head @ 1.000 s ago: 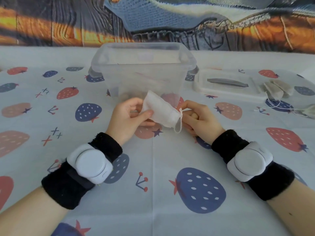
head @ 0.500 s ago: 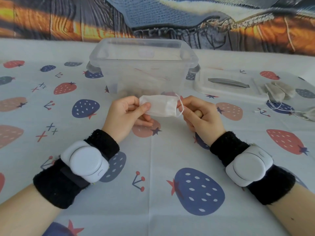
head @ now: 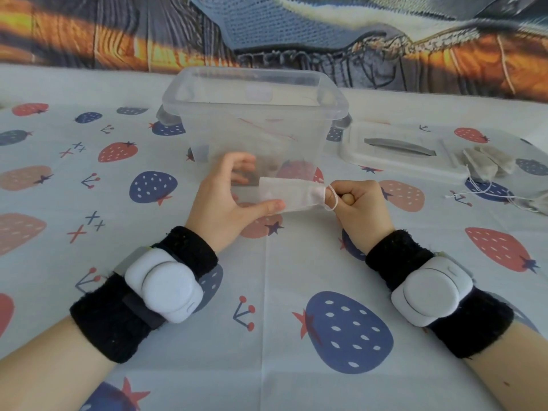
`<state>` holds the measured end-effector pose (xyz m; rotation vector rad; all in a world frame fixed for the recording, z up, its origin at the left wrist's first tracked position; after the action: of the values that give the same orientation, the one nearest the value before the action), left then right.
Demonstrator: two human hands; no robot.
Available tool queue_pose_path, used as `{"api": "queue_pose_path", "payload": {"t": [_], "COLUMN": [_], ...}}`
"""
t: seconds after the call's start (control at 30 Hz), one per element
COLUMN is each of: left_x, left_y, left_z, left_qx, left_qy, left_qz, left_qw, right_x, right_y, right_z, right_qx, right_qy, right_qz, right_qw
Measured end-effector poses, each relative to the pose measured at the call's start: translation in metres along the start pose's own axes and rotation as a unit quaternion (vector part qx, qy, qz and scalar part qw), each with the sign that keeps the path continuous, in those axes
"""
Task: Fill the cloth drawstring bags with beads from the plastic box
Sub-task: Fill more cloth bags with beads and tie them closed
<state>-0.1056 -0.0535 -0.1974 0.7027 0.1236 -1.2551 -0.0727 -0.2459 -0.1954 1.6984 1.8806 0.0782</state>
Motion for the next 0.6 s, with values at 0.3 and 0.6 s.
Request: {"api": "queue_pose_path", "payload": {"t": [0.3, 0.6], "left_x": [0.012, 0.006], "left_y": [-0.011, -0.008], "left_z": [0.031, 0.021], "left_qx": [0.171, 0.088], "left_qy": [0.168, 0.091], "left_qz": [-0.009, -0.008], "left_qw": [0.971, 0.992], "right_x": [0.009, 0.009], "right_y": [-0.005, -0.005], "right_z": [-0.015, -0.021], "right_qx": [-0.103, -0.077], "right_qy": [-0.1, -0.016], "right_qz": [-0.01, -0.015], "right_qw": [0.99, 0.997]}}
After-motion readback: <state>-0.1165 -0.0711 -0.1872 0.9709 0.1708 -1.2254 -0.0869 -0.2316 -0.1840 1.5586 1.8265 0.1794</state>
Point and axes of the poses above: each hand's wrist, its own y-axis towards the middle knuckle, its own x-axis out of the palm, z = x × y, the point moved 9 cm from there along y, towards the middle knuckle, and after that the axes turned 3 degrees about z, right-handed, at the moved point
